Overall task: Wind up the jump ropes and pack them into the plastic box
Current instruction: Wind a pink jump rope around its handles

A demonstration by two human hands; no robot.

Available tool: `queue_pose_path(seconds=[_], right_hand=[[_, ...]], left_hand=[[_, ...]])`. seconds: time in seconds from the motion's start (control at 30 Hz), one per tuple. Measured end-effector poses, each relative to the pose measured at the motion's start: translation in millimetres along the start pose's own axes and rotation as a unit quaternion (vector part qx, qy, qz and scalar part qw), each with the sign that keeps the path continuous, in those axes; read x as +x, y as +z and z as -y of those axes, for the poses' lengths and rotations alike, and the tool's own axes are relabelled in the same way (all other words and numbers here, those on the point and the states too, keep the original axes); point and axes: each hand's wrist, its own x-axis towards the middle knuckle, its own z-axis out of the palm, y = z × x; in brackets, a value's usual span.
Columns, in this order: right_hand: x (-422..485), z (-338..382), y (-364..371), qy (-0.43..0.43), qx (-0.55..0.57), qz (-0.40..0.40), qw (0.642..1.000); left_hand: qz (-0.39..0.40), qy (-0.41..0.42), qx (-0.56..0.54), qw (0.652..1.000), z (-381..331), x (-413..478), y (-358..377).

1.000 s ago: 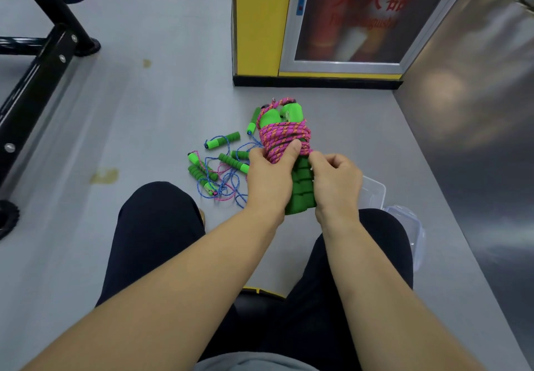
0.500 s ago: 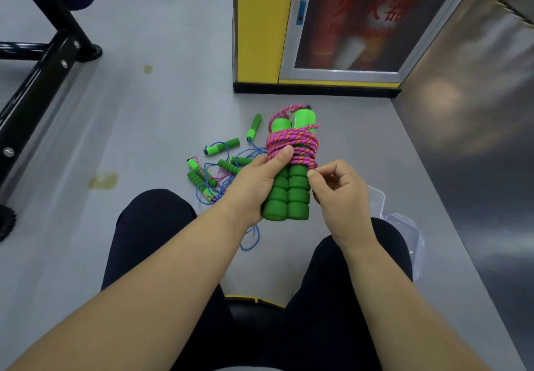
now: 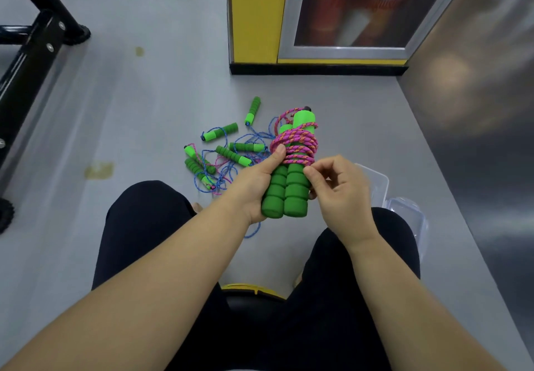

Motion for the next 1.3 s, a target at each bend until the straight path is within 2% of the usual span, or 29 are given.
queue_pose_path(seconds=[0.2,0.33,0.47,0.57,0.63,0.7,0.77,0.83,0.93,1.0,1.13,1.3], right_hand=[[4,-41,-6,0.037,0.004,0.042,0.998],[15,-64,-7,0.001,-0.04,0.056,0.998],[32,-79,-13,-0.053,-0.086,0.121,0.987],[40,-89,-17,-0.066,-0.102,0.147,0.982],[42,-93,-17,0.0,-0.09,0.135,0.987],[41,-92,-15,0.144,-0.007,0.097,0.985],[42,-92,-11,0.273,0.1,0.068,0.954],[42,-95,-4,0.365,0.16,0.103,0.912],[44,-107,11,0.385,0.149,0.178,0.893],[49,-126,21,0.408,0.158,0.184,0.88],[57,-187,41,0.505,0.186,0.198,0.82],[59,-267,65,0.531,0.213,0.171,0.802]], left_hand=[[-0.005,-0.04,0.014,0.999,18,29,-10],[-0.02,-0.083,0.02,0.996,25,52,-16],[-0.046,-0.132,0.028,0.99,28,72,-24],[-0.054,-0.129,0.034,0.99,28,83,-26],[-0.064,-0.099,0.043,0.992,29,91,-28],[-0.079,-0.075,0.048,0.993,28,98,-30],[-0.084,-0.051,0.052,0.994,29,103,-32],[-0.087,-0.025,0.06,0.994,34,108,-32],[-0.1,0.01,0.094,0.99,45,120,-33],[-0.113,0.014,0.146,0.983,54,133,-41],[-0.13,-0.046,0.216,0.966,77,172,-67],[-0.177,-0.061,0.239,0.953,106,230,-106]])
